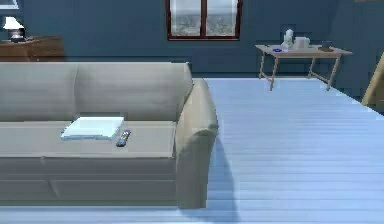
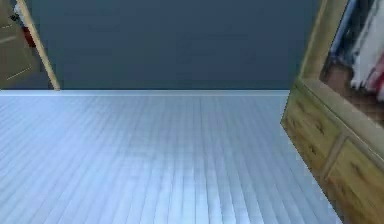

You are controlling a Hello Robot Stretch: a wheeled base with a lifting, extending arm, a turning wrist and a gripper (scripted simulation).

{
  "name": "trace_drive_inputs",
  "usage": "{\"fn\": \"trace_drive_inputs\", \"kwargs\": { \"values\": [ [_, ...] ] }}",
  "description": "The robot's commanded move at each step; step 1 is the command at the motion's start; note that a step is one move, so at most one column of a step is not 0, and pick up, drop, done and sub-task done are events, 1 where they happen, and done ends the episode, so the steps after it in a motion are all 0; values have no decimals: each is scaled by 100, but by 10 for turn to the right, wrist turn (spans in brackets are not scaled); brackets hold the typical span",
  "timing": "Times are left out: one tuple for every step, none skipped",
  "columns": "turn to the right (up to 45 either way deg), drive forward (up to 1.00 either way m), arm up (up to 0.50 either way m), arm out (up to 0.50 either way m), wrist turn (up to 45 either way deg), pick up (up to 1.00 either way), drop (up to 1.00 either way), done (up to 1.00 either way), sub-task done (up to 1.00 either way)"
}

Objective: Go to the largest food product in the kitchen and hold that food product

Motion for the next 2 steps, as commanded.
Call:
{"fn": "trace_drive_inputs", "kwargs": {
  "values": [
    [-450,0,0,0,0,0,0,0,0],
    [-390,0,0,0,0,0,0,0,0]
  ]
}}
